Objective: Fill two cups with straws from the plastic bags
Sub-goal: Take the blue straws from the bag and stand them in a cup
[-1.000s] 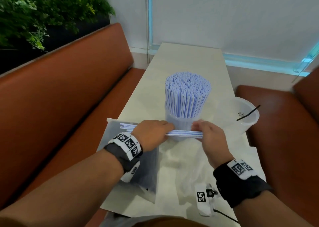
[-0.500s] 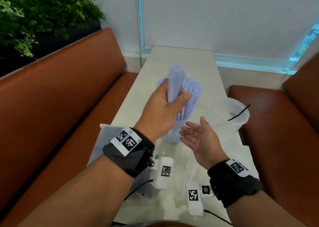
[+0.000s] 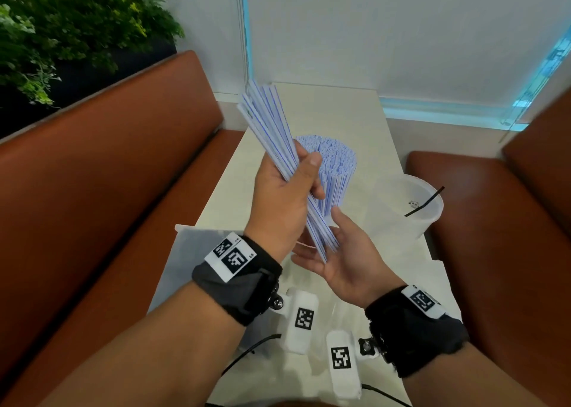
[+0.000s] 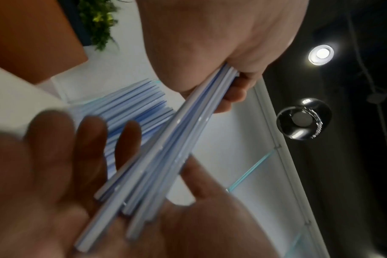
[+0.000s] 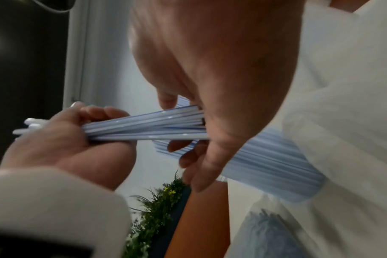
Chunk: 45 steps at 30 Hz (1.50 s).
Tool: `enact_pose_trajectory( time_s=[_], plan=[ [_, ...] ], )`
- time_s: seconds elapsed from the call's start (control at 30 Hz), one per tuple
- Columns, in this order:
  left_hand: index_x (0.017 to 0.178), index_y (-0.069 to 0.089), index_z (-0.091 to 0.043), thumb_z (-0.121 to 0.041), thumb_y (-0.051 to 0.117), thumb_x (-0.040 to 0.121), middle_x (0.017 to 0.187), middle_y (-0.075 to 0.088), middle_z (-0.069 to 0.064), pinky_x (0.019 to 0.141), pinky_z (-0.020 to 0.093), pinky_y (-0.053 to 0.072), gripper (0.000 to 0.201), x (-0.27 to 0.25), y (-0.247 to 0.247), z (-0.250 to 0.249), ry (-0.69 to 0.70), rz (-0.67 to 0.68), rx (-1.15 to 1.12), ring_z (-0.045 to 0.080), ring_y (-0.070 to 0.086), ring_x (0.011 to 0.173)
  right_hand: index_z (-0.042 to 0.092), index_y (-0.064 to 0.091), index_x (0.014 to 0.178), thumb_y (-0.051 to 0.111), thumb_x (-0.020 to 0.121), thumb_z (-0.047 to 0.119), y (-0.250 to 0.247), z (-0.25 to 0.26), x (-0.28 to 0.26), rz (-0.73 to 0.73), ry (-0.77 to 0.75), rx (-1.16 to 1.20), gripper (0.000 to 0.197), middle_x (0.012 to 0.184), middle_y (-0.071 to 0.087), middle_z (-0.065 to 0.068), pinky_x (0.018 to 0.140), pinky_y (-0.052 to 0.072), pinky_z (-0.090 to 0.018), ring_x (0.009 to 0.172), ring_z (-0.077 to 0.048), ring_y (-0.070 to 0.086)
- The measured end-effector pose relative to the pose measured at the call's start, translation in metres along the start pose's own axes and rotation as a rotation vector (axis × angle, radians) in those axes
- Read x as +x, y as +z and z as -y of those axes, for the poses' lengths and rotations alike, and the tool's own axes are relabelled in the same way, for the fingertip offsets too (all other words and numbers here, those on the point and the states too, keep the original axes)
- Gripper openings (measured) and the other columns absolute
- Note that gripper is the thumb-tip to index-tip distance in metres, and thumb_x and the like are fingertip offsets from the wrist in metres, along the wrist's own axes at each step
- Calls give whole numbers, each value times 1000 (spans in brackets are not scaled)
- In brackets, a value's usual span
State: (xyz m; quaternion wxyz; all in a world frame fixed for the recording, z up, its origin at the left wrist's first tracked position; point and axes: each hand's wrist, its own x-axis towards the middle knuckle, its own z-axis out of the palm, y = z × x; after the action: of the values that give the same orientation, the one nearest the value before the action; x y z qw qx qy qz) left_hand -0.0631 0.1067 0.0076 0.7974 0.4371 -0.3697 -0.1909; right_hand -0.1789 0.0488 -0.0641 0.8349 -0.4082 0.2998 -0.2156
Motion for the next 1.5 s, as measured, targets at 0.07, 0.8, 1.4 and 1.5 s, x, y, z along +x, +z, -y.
enact_pose_trajectory(
  time_s=[0.07, 0.8, 1.4, 1.5],
  plan=[
    [83, 58, -33, -19, 65, 95, 64, 54, -2, 58, 35, 50, 20, 1, -2, 3, -13, -2, 4, 20, 52, 52, 14, 73, 110, 67, 84, 52, 0, -4, 0, -21, -194, -203, 47, 108, 71, -14, 92, 56, -48, 101, -27, 69],
    [74, 62, -43, -42, 70, 85, 55, 50, -7, 57, 37, 47, 14, 74, -3, -22, 11, 19, 192, 18, 49, 49, 39, 47, 113, 48, 92, 52, -25, 21, 38, -276, -363, -1743, 25, 94, 56, 8, 63, 38, -32, 81, -20, 56],
    [109, 61, -23, -51, 72, 86, 128, 54, 8, 106, 50, 42, 38, 55, -31, 35, -33, 235, 933, 29, 49, 126, 35, 50, 106, 37, 100, 54, -29, 9, 58, -252, -371, -1783, 24, 89, 44, 7, 64, 37, -34, 88, -23, 51],
    [135, 45, -32, -75, 66, 76, 151, 36, -1, 118, 42, 32, 76, 70, -29, 10, 46, 182, 811, 14, 34, 143, 35, 49, 105, 37, 100, 53, -29, 9, 57, -256, -378, -1780, 23, 88, 45, 7, 62, 36, -34, 83, -20, 46]
  ],
)
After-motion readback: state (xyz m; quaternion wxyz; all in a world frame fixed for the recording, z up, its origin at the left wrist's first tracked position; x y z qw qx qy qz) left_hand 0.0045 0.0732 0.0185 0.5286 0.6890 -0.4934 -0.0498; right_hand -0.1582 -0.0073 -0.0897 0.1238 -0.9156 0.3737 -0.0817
